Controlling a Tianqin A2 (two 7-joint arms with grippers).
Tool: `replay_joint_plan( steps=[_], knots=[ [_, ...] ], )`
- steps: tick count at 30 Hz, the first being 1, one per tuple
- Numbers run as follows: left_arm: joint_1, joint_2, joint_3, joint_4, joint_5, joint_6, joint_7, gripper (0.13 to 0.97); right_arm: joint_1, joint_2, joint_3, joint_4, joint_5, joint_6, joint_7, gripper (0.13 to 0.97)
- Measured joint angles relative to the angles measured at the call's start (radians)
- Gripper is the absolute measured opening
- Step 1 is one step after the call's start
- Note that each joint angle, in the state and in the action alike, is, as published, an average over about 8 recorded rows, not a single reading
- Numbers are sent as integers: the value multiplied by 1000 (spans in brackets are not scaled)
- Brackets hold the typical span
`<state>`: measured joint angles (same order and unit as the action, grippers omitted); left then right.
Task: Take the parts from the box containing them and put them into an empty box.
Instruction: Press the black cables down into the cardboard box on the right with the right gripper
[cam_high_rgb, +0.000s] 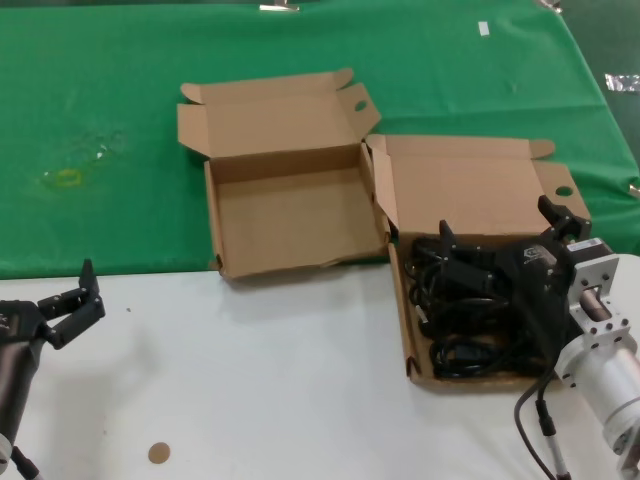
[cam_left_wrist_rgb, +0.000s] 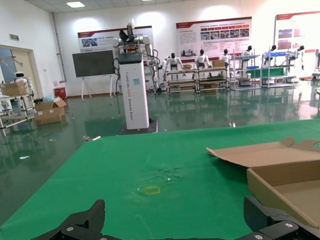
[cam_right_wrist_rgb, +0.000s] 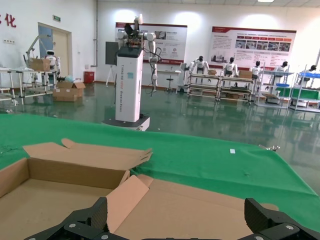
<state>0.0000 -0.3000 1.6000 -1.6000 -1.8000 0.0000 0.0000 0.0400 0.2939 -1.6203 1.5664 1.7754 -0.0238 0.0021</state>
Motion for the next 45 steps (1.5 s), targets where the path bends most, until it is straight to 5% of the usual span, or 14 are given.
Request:
replay_joint_plan(
  steps=[45],
  knots=[
    [0,0,0,0,0,0,0,925,-1,0,-3,2,-2,-5,-2,966]
  ],
)
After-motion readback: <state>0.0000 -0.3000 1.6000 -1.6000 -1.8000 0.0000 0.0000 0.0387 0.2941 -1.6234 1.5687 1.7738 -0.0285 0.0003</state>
